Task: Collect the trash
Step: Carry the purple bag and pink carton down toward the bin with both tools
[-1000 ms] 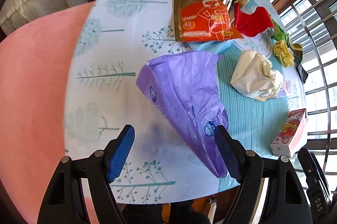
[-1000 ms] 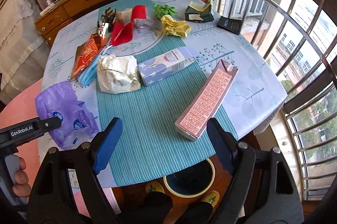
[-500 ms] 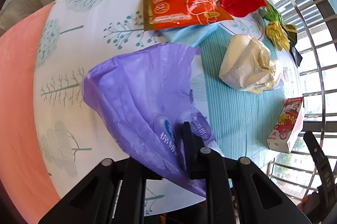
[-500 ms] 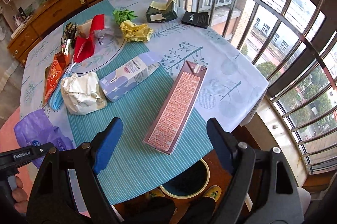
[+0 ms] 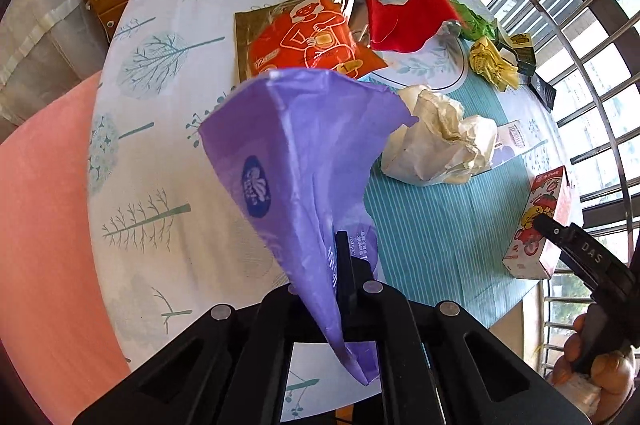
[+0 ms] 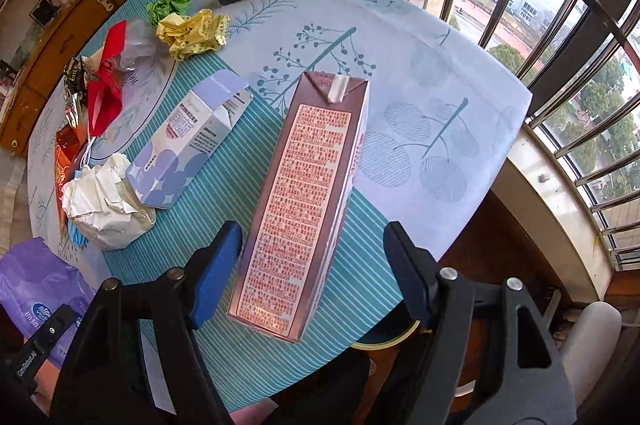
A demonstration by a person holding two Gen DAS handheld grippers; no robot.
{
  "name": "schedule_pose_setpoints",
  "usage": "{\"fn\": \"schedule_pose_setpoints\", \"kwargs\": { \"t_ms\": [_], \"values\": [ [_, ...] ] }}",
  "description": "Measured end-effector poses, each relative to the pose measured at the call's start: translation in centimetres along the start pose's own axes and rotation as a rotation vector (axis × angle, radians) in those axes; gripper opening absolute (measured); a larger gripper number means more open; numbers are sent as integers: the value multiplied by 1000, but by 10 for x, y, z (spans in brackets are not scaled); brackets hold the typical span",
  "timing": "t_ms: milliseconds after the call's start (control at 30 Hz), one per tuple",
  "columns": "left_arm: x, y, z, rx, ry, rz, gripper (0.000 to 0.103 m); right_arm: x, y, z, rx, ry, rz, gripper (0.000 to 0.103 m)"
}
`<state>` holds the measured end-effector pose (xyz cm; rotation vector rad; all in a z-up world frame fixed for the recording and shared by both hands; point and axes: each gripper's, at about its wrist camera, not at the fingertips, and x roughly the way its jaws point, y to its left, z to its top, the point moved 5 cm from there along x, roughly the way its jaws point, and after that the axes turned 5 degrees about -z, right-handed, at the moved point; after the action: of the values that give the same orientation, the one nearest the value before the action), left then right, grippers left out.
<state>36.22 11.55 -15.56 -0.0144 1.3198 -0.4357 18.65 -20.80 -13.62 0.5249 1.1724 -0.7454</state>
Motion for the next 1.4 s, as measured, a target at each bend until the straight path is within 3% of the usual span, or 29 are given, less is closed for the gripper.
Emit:
{"fn": "schedule_pose_setpoints", "kwargs": {
  "t_ms": [100,167,533,800,1067,1267,1400],
  "values": [
    [-13,-7,-2,26,-27,10,0,10,0,-2,10,44,25,45],
    [-24,-13,-5,40,-49,17,0,10,-2,-2,15,54,47,42],
    [-94,-57,-34,7,-192,26,0,-46,-9,3,-135,21,214,37],
    [-130,-122,-104,-123,-270,22,0,-113,-37,-10,-393,-38,370,37],
    [-129,-205,-197,-179,-281,63,0,-149,-103,-49,-568,-54,443,37],
    [-108,-242,-249,-182,-196,87,0,-134,-148,-82,-576,14,445,37],
    [-85,-246,-265,-163,-148,111,0,-106,-164,-105,-565,82,420,37]
  ]
}}
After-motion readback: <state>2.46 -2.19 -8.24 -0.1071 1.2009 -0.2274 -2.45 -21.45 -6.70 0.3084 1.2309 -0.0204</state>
